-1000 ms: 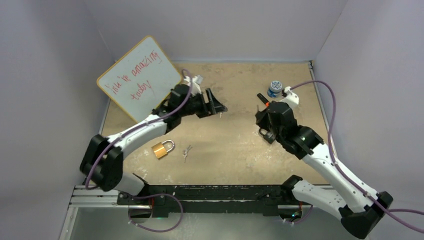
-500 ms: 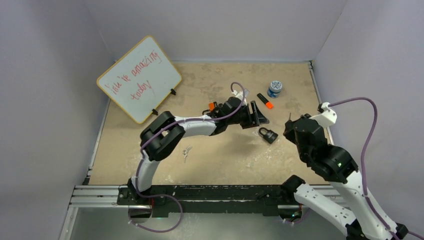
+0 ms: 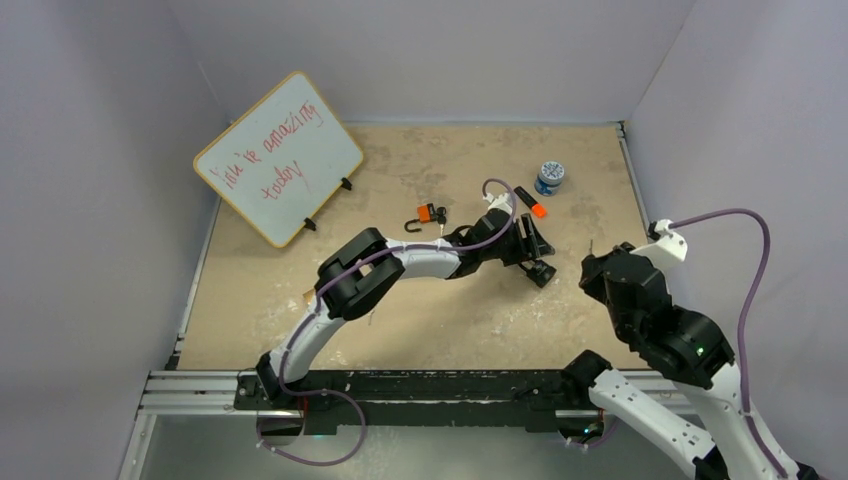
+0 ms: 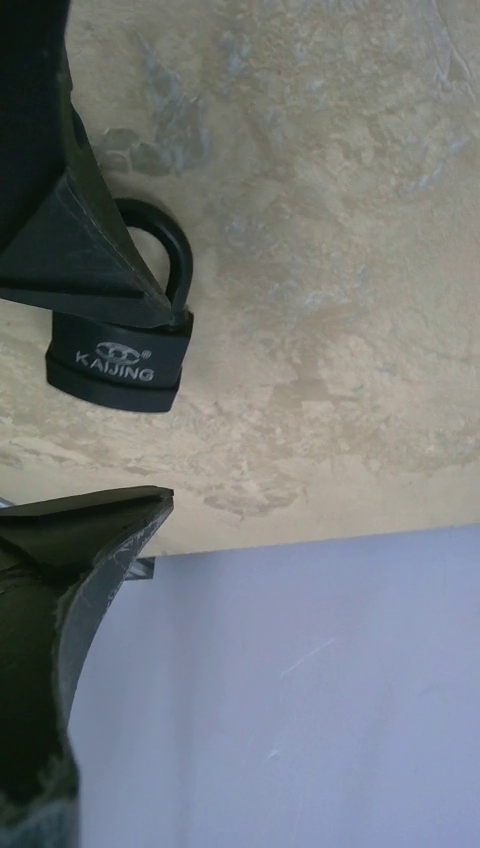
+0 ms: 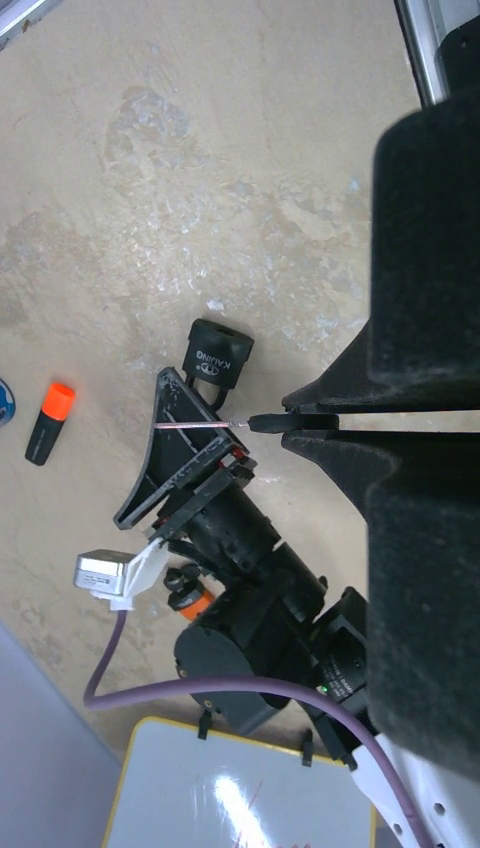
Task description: Unlock with the key
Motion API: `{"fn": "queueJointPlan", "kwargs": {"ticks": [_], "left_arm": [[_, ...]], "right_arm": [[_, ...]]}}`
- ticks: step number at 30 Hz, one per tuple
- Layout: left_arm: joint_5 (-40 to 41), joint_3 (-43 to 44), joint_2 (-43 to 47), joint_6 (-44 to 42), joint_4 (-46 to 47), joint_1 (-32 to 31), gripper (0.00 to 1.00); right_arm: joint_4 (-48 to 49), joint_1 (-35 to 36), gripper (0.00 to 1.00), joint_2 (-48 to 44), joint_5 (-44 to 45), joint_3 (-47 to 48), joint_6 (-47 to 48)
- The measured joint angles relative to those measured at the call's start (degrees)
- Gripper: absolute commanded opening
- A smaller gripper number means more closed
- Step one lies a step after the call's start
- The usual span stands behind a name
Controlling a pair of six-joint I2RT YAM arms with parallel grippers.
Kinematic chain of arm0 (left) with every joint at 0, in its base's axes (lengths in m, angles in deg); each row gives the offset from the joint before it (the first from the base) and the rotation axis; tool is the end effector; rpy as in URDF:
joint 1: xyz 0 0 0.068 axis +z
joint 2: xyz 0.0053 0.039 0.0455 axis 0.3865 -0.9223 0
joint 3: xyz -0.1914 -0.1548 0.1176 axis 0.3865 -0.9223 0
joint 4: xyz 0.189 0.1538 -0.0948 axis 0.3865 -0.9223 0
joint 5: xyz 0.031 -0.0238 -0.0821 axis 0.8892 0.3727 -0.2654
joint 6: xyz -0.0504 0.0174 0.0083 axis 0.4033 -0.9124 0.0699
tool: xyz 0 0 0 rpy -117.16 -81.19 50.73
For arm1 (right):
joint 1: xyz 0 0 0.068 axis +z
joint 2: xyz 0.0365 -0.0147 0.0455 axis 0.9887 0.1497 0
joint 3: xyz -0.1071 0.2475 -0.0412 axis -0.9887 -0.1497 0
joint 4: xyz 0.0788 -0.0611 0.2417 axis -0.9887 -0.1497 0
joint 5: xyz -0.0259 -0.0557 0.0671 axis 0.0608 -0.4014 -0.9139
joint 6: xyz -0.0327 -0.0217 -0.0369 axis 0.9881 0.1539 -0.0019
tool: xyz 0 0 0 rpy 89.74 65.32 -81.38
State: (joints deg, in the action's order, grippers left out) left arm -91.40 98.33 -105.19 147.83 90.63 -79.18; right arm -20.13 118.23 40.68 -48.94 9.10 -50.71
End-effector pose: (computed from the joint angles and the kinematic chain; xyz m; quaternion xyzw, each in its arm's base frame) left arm 0.2834 -0.4335 0.1484 -0.0374 0.8258 -0.5100 0.2377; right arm 0.0723 0.0250 0.3734 0.2806 0.7730 0.1233 0.5554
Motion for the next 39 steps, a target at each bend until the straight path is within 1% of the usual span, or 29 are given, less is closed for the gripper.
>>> {"fn": "queueJointPlan", "kwargs": {"ticks": [3, 8, 15, 18, 21, 23, 25, 32, 36, 39], "left_arm": [[1.60, 3.32, -2.40, -0.02, -3.65, -0.31, 0.61], [4.66, 6.84, -2.95, 0.57, -13.27, -0.70, 0.61], [6.25, 13.77, -4.28, 0.98, -26.88, -1.09, 0.61], [7.10, 15.50, -4.31, -0.70, -31.52, -1.05, 0.61], [7.93, 15.45, -3.28, -3.63, -34.99, -0.72, 0.62], [8.20, 13.75, -1.73, -5.40, -36.61, 0.04, 0.62], [8.20, 10.21, 0.92, -7.41, -37.53, 1.11, 0.62], [6.67, -6.29, 12.70, -18.14, -37.11, 5.95, 0.62], [5.66, -14.56, 19.02, -25.24, -36.13, 6.29, 0.61], [3.28, -18.67, 22.32, -29.77, -36.11, 6.82, 0.59]], "right_arm": [[-1.09, 0.00, 0.00, -0.50, 0.02, 0.00, 0.28], [-2.03, 0.00, 0.00, -1.62, 0.00, 0.00, 0.70], [-2.62, 0.00, 0.00, -2.32, 0.02, -0.09, 0.74], [-2.75, 0.00, 0.00, -2.73, 0.04, -0.24, 0.72], [-2.75, 0.00, 0.00, -2.89, 0.04, -0.37, 0.70], [-2.62, 0.00, 0.00, -2.91, 0.00, -0.76, 0.70], [-2.60, 0.00, 0.00, -2.89, -0.04, -1.36, 0.70], [-0.74, 0.00, 0.00, -2.82, -1.36, -3.39, 0.66], [1.40, 0.00, 0.00, -1.75, -2.51, -5.77, 0.37], [3.91, 0.00, 0.00, 0.46, -3.54, -7.93, -0.17]]}}
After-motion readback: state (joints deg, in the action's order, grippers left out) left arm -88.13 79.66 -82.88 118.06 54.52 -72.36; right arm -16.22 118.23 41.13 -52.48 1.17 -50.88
